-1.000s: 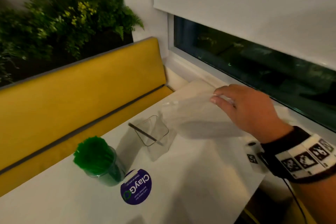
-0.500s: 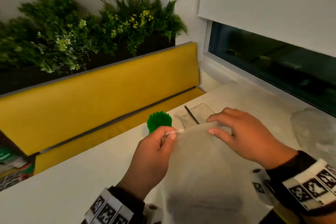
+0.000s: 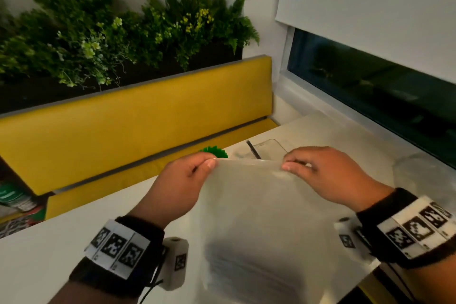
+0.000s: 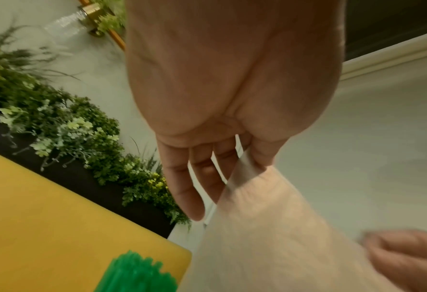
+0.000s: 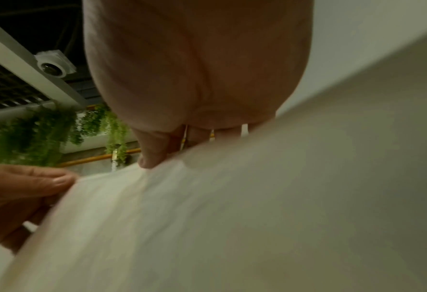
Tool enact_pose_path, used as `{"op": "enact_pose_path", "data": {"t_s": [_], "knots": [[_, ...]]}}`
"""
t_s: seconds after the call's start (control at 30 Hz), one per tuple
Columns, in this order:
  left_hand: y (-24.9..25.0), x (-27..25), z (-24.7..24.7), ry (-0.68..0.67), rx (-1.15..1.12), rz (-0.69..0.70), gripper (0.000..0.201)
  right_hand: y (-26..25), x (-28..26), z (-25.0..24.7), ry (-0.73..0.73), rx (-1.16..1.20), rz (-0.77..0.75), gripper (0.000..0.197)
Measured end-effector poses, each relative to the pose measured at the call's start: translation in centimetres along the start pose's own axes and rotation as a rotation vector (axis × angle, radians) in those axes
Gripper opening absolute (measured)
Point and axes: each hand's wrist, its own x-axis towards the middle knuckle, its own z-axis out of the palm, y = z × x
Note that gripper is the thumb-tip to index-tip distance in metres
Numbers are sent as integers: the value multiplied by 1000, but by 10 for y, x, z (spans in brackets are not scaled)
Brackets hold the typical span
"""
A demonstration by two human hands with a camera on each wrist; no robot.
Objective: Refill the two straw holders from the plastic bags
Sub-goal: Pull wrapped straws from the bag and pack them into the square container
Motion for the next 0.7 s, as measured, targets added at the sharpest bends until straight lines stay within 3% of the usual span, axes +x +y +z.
{"op": "enact_pose_path", "data": {"t_s": [0.13, 0.27, 0.4, 0.47, 0.57, 0.63, 0.7], "knots": [[-3, 11, -12, -22, -134, -94, 24, 44, -34, -28, 20, 25, 128, 16], [-1, 16, -12, -7, -245, -146, 26, 67, -61, -50, 9, 37, 218, 31], [11, 15, -1, -61, -276, -117, 27, 59, -57, -54, -33, 32, 158, 42], [18, 16, 3, -112, -264, -91, 27, 43, -45, -52, -121, 77, 151, 42], [19, 21, 2, -109, -128, -61, 24, 28, -25, -37, -233, 151, 121, 23], [20, 20, 3, 16, 131, -17, 18, 23, -20, -30, -192, 189, 137, 17], [33, 13, 11, 177, 436, 145, 22, 18, -19, -28, -127, 289, 164, 10]]}}
